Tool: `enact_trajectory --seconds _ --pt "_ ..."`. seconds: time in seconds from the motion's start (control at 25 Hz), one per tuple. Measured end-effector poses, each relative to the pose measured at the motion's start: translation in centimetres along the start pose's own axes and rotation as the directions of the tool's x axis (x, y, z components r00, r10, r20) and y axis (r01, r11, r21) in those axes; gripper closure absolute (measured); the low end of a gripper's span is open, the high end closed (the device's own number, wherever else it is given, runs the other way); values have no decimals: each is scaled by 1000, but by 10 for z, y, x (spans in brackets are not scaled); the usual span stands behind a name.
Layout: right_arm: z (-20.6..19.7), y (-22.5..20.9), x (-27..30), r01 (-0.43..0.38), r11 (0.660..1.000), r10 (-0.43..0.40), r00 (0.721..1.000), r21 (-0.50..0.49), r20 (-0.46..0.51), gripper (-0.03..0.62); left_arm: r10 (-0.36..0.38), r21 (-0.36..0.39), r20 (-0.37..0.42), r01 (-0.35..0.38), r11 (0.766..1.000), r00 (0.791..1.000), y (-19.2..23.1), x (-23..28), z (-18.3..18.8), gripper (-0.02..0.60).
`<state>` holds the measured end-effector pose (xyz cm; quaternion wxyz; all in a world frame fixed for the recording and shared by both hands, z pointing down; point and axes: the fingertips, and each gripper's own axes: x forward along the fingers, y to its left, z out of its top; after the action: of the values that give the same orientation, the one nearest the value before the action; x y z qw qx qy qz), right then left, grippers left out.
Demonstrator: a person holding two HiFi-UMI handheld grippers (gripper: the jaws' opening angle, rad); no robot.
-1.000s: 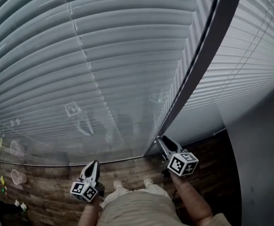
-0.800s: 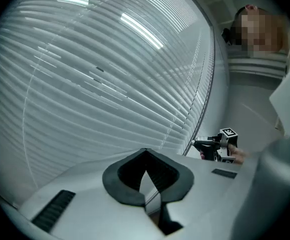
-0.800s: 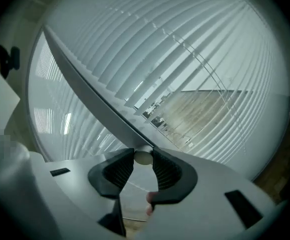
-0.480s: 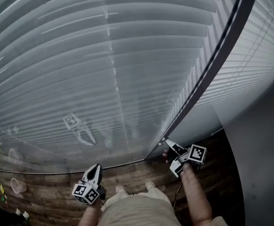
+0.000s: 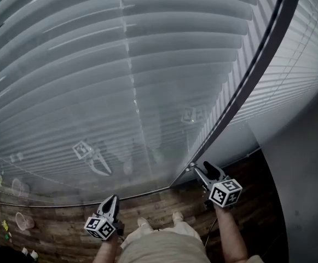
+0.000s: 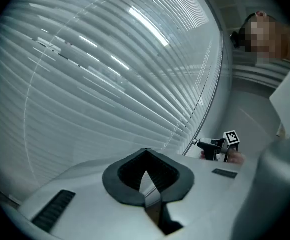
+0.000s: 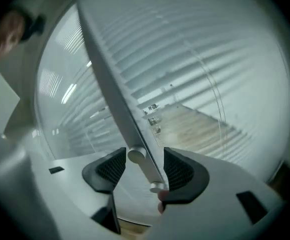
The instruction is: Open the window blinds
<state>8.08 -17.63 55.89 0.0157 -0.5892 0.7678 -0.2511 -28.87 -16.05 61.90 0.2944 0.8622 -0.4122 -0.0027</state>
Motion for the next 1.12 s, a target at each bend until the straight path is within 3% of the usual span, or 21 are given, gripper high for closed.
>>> enact_trajectory --seconds 0.08,0.16,0.24,0.28,0.4,0.48,0.6,0.68,0.84,0.92,1.0,1.12 --pt "2 14 -1 73 947 -80 997 -314 -10 370 -13 5 -13 13 1000 1000 -3 3 -3 566" --pt "5 32 2 95 875 -117 993 -474 -16 372 -26 9 -21 27 1000 999 -8 4 -3 566" --pt "4 40 6 103 841 -146 988 -531 -40 387 -37 10 -19 37 999 999 -15 8 0 566" --pt "2 38 7 111 833 -164 985 -542 -50 438 -41 9 -14 41 999 999 -18 11 3 566" --pt "3 36 7 134 829 -186 982 -543 -42 465 -44 5 2 44 999 999 -25 17 12 566" --pt "8 32 5 123 880 -159 986 -459 -41 470 -43 10 4 43 999 999 -30 19 18 566" --pt "12 25 4 45 989 -54 997 -139 -60 473 -41 18 1 41 999 999 -32 21 19 566" --pt "6 22 6 -13 998 16 998 64 -57 473 -38 20 2 38 999 999 -25 21 14 566" --pt "-7 15 10 -64 968 79 995 242 -54 473 -32 14 3 32 999 999 -17 24 3 566" --pt "-7 9 11 -91 934 113 993 344 -44 473 -31 10 0 31 999 1000 -19 30 0 566" --pt "-5 5 12 -125 881 150 988 457 -20 473 -31 6 -3 31 999 999 -21 32 -2 566" --pt "-6 2 13 -185 774 216 976 605 22 473 -30 2 -9 30 1000 1000 -20 32 -4 566"
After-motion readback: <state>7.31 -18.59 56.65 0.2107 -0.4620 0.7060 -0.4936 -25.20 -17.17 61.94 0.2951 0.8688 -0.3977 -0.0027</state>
